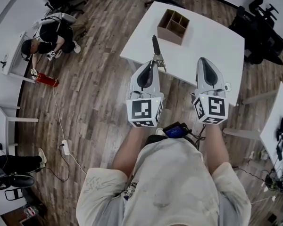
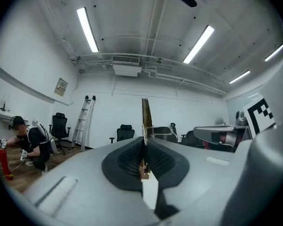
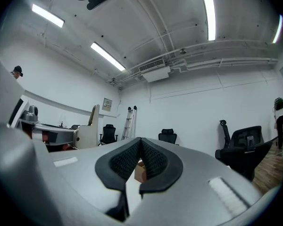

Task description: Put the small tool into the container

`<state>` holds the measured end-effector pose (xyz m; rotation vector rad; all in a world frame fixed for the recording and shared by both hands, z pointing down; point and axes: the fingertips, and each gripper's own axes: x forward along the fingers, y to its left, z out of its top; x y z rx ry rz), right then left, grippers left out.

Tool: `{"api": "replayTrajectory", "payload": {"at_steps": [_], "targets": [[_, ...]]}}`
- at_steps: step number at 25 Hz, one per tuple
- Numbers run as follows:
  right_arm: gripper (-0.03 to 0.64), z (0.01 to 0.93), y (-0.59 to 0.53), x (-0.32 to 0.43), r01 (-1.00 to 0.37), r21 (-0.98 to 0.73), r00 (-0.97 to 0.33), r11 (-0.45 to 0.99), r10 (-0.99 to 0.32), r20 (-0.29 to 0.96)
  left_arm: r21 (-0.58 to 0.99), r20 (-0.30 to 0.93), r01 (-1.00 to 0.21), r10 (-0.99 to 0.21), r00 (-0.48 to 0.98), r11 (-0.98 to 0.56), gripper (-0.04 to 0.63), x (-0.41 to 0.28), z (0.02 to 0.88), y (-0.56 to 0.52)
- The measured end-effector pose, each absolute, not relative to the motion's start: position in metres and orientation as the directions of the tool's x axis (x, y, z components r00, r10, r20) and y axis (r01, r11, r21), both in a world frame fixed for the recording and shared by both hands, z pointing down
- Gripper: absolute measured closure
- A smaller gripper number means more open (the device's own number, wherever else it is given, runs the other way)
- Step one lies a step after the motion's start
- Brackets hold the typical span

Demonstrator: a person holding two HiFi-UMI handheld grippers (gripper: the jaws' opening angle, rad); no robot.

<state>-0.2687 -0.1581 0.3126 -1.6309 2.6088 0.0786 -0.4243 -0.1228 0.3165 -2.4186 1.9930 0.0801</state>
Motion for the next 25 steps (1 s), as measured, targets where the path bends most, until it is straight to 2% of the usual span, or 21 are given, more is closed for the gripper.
{"api": "replayTrajectory", "payload": {"at_steps": [8, 12, 17, 25], "targets": [[0.611, 0.323, -0.237, -0.288, -0.907, 0.004, -0.421, 0.422, -0.903, -0.092, 0.023, -0.042, -0.976, -0.976, 0.214, -0.216, 0.575, -0.444, 0.326, -0.206], [0.611, 0.336, -0.309, -0.268, -0.902, -0.003, -0.429, 0.431, -0.899, -0.093, 0.021, -0.036, -0.978, -0.978, 0.208, -0.208, 0.575, -0.423, 0.339, -0.278], [0.611, 0.331, -0.423, -0.281, -0.898, -0.008, -0.438, 0.44, -0.895, -0.079, 0.028, -0.014, -0.978, -0.979, 0.204, -0.204, 0.575, -0.434, 0.331, -0.391], [0.611, 0.35, -0.606, -0.221, -0.888, -0.026, -0.456, 0.458, -0.888, -0.064, 0.029, 0.015, -0.978, -0.978, 0.206, -0.206, 0.575, -0.37, 0.345, -0.576]]}}
